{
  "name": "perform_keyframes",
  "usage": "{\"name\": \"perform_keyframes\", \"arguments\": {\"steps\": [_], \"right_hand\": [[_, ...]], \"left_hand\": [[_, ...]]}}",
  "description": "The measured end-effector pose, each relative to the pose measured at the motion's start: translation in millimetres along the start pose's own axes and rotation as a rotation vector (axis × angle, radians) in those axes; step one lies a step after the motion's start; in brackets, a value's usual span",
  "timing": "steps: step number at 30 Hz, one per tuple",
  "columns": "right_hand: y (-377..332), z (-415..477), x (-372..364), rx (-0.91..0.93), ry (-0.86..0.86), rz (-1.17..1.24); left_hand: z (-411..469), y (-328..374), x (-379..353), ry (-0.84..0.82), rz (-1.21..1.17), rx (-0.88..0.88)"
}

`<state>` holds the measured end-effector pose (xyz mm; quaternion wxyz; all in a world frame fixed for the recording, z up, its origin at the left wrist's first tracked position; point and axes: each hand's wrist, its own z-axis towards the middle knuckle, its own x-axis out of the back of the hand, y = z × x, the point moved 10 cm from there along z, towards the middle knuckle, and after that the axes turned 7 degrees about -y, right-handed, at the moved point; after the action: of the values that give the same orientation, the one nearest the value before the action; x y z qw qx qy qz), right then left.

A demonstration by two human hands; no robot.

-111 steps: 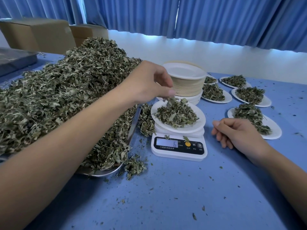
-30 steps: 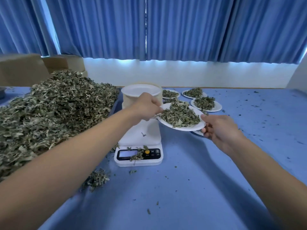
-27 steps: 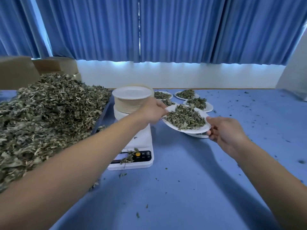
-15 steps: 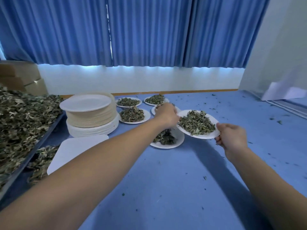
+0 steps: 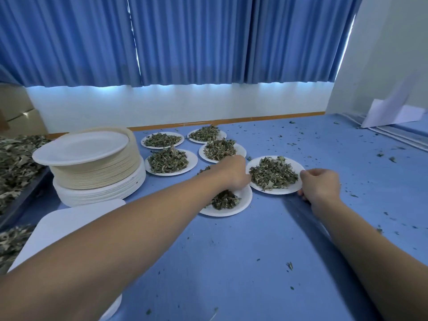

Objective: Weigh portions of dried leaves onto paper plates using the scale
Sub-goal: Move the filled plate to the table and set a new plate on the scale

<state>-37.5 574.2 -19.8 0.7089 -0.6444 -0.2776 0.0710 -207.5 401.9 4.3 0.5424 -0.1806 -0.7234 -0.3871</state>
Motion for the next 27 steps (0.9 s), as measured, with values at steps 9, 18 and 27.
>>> {"name": "perform_keyframes", "arguments": {"steps": [9, 18, 27], "right_hand": [[-2, -3, -13, -0.026, -0.044, -0.102], [-7, -12, -37, -0.044, -0.078, -0.265], [-2, -22, -17, -0.158, 0.022, -0.267]], "left_hand": [[-39, -15, -6, -0.061, 0.175, -0.091], [-67, -58, 9, -0.074, 0.264, -0.061], [-79, -72, 15, -0.047, 0.181, -0.057]]}}
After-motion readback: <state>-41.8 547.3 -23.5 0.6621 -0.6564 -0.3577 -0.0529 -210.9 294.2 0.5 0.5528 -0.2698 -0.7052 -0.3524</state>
